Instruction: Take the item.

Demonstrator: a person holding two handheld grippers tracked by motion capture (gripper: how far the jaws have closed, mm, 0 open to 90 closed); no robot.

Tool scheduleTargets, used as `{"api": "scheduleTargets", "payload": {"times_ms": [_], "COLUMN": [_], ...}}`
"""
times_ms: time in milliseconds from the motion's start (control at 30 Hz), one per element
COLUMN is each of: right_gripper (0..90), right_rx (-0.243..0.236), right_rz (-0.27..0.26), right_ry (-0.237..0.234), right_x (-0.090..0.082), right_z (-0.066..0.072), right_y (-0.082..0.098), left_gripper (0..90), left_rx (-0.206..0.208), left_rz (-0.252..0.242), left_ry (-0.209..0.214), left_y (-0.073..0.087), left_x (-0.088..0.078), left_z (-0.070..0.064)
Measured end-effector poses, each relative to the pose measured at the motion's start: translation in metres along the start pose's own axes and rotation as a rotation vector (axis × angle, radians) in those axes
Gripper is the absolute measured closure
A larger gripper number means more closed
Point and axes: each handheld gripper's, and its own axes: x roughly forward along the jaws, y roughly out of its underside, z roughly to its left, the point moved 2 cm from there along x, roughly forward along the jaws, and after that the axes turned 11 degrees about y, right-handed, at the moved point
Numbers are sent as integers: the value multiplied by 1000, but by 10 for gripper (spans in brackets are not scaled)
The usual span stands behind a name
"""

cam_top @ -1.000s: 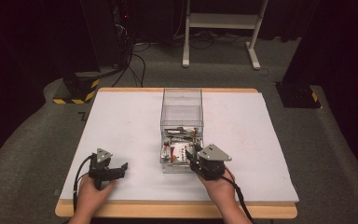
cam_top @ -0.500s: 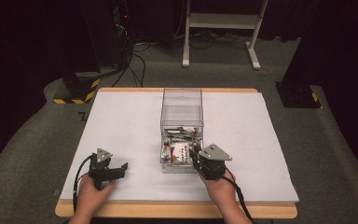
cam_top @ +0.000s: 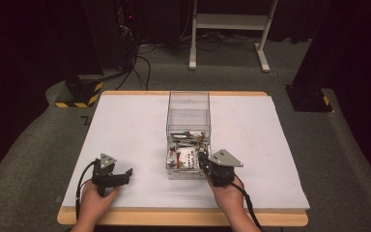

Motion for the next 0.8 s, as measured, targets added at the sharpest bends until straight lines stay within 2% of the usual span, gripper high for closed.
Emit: {"api": "scheduleTargets", "payload": {"times_ms": [800], "right_gripper": [900], "right_rx": [44], "right_rz": [-77], "right_ry": [-1], "right_x": [-9], "right_z": [-3], "right_y": [-5], "left_gripper": [138], "left_rx": [0], "left_rz": [0], "left_ry": [0], "left_y": [0], "left_x": [0], "left_z": [0]}}
